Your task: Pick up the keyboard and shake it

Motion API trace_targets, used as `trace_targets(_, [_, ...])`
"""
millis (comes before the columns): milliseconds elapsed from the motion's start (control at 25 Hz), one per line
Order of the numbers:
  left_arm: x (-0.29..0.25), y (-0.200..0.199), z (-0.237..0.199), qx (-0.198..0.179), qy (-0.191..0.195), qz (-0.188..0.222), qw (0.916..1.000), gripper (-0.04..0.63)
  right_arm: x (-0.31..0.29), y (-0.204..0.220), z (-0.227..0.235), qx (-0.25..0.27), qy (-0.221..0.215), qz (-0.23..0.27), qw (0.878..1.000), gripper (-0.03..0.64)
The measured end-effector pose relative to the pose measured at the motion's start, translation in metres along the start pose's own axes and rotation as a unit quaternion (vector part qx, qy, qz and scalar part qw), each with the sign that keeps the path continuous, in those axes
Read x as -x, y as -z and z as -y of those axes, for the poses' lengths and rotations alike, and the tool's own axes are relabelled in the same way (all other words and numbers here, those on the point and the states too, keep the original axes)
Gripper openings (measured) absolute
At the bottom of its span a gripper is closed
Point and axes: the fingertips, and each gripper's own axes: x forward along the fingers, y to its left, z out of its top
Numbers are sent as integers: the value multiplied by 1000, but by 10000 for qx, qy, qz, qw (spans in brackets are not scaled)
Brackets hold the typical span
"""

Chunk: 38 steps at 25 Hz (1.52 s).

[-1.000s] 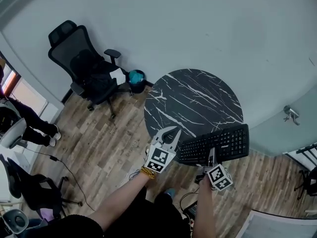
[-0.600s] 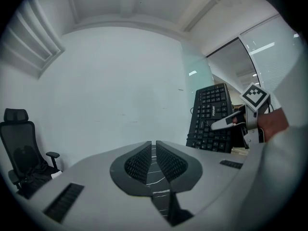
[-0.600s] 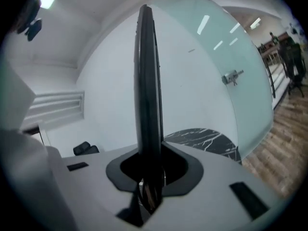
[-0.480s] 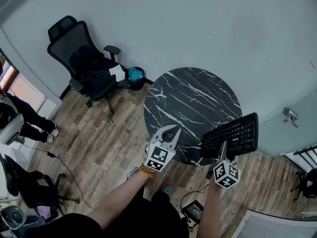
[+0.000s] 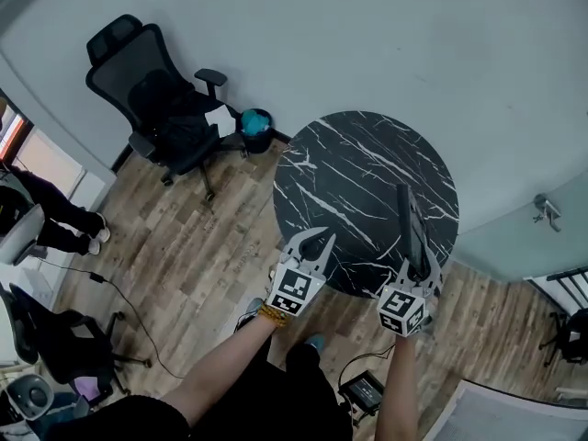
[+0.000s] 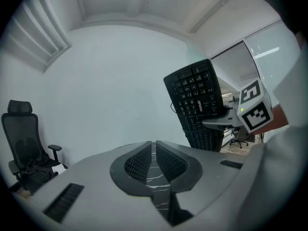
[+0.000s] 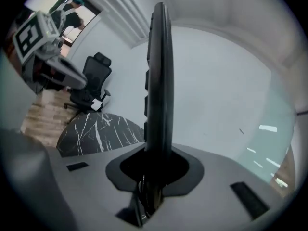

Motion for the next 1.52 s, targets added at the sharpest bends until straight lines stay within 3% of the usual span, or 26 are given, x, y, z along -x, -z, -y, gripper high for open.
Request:
trace_targets(240, [16, 16, -19, 17, -163, -110, 9998, 37, -6, 34, -76, 1403, -366, -495, 9882, 81])
trace_targets(440, [23, 23, -30, 19, -228, -168, 9996, 37, 0, 49, -121, 1546, -918, -638, 9816, 83])
trace_targets(680, [22, 11, -29, -82, -187, -80, 9998, 37, 2, 19, -96, 483, -961, -491, 9930, 83])
trace_targets(800, [18, 0, -23, -156, -106, -9, 9998, 37, 3, 1, -66, -651, -915, -322, 9932, 80])
trace_targets(880, [13, -7, -17, -213, -46, 33, 9998, 37, 5, -6, -45, -1658, -938, -155, 9816, 80])
trace_targets(960, [10, -11, -11, -224, 11, 39, 9997, 37, 7, -3, -26, -2867, -974, -6, 9531, 80])
trace_targets(1000, [9, -11, -8, -213, 47, 28, 9998, 37, 8, 1, -18, -3512, -1000, 58, 9309, 79])
trace_targets(1080, [9, -9, -2, -162, 137, -12, 9998, 37, 12, 10, -10, -4741, -1084, 232, 8735, 78])
trace_targets(1200, [11, -4, 3, -82, 227, -85, 9997, 37, 19, 23, -7, -6164, -1204, 583, 7760, 77])
trace_targets(1280, [13, 2, 5, -8, 257, -149, 9996, 37, 23, 34, -10, -6851, -1160, 765, 7151, 77])
trace_targets(1440, [17, 24, 4, 350, 295, -342, 9984, 37, 28, 52, -24, -7779, -1103, 1012, 6103, 77])
trace_targets(1520, [19, 34, 5, 498, 328, -448, 9972, 37, 30, 60, -30, -8075, -1024, 1041, 5715, 77])
